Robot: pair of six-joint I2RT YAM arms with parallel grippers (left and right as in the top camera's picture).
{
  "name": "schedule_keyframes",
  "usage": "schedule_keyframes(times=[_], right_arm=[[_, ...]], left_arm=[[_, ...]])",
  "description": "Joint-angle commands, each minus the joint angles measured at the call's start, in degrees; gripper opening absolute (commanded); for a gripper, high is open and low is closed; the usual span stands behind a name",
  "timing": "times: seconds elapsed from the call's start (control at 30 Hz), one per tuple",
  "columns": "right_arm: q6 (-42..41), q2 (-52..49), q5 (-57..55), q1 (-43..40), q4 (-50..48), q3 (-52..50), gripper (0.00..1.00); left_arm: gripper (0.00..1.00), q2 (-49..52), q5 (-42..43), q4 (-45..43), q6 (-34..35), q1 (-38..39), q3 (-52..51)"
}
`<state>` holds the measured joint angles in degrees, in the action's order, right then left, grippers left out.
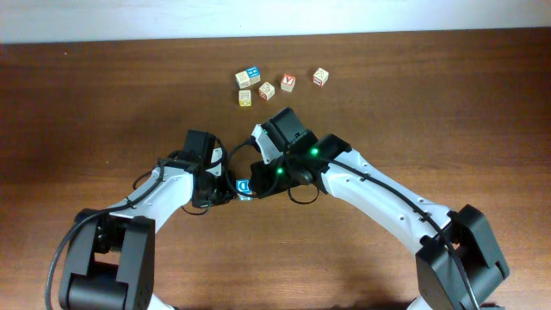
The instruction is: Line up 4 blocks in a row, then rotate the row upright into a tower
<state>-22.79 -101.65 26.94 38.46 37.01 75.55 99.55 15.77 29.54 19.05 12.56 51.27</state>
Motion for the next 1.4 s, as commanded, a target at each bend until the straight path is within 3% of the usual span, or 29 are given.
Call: schedule_keyframes(times=[0.0,0.3,0.7,1.13,1.37], right_arm=[[-0.2,-2.9,-1.7,1.0,0.6,-1.3,0.04],[-1.3,-2.9,-3.7,0.9,-2.4,-1.3,0.04],[-3.7,-2.9,-8.2,-0.7,-2.4,-1.3,0.04],[-3.7,-2.8,-5.7,-0.6,0.3,4.6,0.22],[-3.2,-1.6,-5.8,-0.6,1.7,7.2,0.27]], left_arm=[[0.0,1.1,-2.3,0.0,-0.7,0.0,-0.1],[0.0,1.1,-4.3,0.7,-0.7,-7.4,-0.1],[0.0,1.1,-5.3,1.2,-0.7,-7.5,-0.1],[0.0,1.1,-5.3,1.2,-0.7,-7.5,-0.1],[0.0,1.1,-5.4,1.2,-0.7,-7.5,-0.1]])
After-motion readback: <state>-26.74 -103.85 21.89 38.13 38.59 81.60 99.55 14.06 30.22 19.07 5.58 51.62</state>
